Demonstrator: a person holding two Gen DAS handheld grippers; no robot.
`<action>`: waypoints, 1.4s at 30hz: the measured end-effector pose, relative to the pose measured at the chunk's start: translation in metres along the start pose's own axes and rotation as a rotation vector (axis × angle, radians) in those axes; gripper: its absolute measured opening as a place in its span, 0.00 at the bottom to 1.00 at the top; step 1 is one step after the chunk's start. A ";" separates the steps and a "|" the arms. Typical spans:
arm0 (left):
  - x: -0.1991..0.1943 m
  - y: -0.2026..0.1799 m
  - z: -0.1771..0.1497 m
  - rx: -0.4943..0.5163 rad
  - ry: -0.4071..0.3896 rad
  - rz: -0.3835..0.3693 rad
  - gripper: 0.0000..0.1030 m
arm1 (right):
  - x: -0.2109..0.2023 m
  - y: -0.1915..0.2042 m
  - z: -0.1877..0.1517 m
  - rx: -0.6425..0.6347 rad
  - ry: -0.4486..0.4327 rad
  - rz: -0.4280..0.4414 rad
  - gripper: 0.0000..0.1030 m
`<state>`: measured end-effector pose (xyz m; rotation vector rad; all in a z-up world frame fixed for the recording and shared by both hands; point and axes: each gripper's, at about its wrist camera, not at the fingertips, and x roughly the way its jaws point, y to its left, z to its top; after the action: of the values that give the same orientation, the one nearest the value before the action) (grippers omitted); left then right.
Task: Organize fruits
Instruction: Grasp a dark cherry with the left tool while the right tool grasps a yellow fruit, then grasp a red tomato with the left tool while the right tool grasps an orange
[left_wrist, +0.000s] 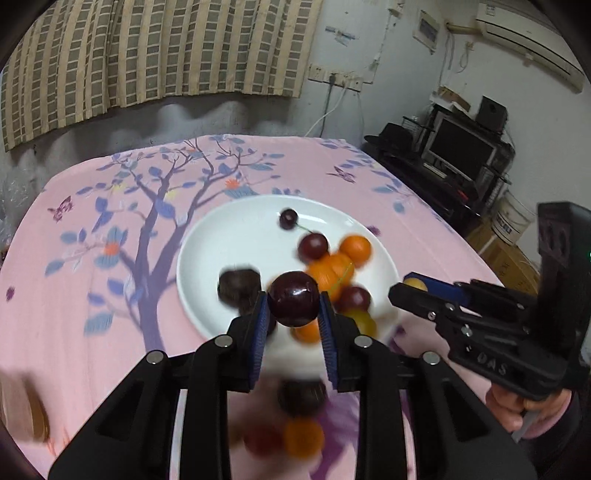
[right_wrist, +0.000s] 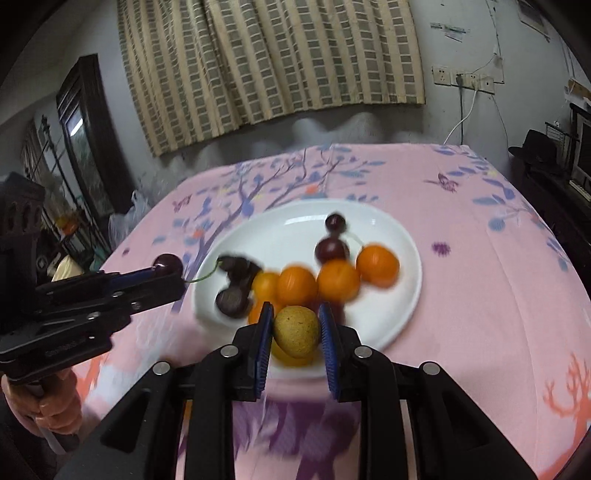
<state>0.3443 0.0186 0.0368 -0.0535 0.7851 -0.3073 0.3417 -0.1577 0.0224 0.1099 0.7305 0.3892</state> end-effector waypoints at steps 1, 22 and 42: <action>0.013 0.003 0.011 -0.004 0.007 0.010 0.26 | 0.008 -0.003 0.006 0.011 -0.002 -0.005 0.25; -0.047 0.043 -0.051 -0.118 -0.083 0.224 0.95 | -0.009 0.043 -0.028 -0.106 0.007 -0.068 0.77; -0.071 0.091 -0.109 -0.301 -0.042 0.321 0.95 | 0.005 0.105 -0.103 -0.236 0.210 0.064 0.60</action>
<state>0.2433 0.1339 -0.0061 -0.2137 0.7794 0.1179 0.2439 -0.0628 -0.0323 -0.1321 0.8836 0.5510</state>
